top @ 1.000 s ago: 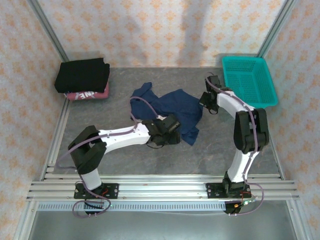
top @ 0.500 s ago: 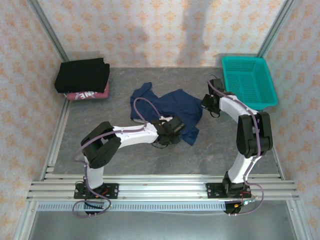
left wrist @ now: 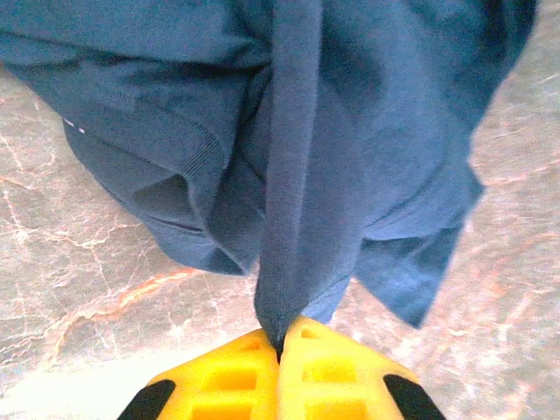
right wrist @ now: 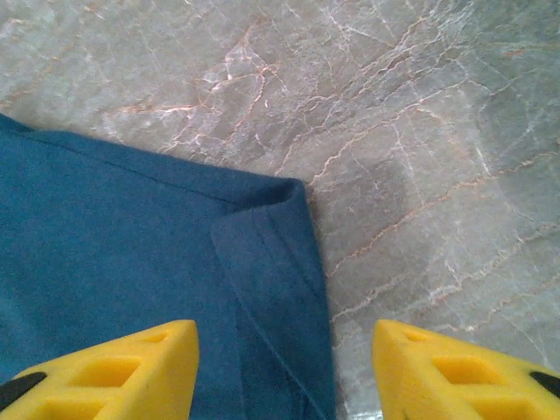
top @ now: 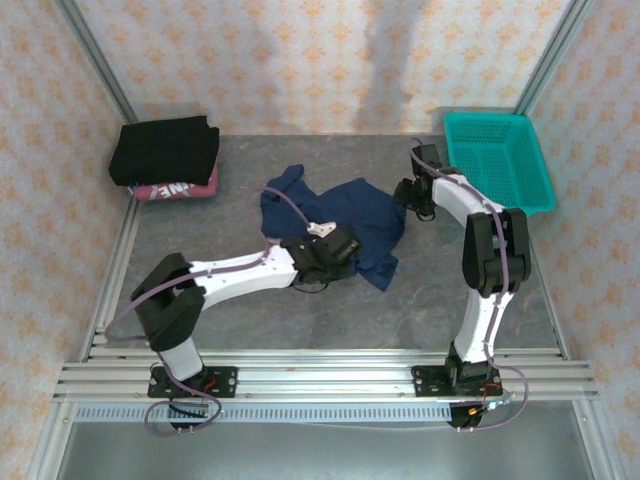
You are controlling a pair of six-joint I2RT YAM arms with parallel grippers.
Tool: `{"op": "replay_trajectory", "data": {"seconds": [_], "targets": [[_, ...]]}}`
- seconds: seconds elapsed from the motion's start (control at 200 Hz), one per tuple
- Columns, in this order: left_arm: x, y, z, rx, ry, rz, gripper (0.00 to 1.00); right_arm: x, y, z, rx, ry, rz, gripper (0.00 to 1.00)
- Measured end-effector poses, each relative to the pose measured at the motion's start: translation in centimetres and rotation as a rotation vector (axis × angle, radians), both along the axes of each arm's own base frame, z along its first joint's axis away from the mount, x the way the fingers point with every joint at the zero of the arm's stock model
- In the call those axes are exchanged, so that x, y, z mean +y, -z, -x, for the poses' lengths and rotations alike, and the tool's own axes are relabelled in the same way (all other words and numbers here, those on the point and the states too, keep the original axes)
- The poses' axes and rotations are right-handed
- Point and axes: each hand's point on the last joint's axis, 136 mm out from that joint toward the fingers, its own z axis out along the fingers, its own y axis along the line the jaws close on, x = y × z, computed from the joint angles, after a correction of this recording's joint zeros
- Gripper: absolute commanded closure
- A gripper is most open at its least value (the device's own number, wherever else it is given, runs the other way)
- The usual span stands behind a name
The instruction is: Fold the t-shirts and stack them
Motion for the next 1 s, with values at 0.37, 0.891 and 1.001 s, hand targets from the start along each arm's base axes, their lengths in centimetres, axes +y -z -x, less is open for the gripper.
{"op": "replay_trajectory", "data": {"seconds": [0.37, 0.891, 1.001], "targets": [[1.8, -4.3, 1.3, -0.055, 0.004, 0.061, 1.00, 1.2, 3.6, -1.5, 0.070, -0.045, 0.044, 0.58], [12.3, -13.4, 2.8, -0.228, -0.134, 0.081, 1.00, -2.7, -2.0, -1.1, -0.075, 0.108, 0.133, 1.00], [15.9, -17.9, 2.6, -0.323, -0.194, 0.096, 1.00, -3.4, -10.4, -1.1, -0.272, 0.152, 0.082, 1.00]]}}
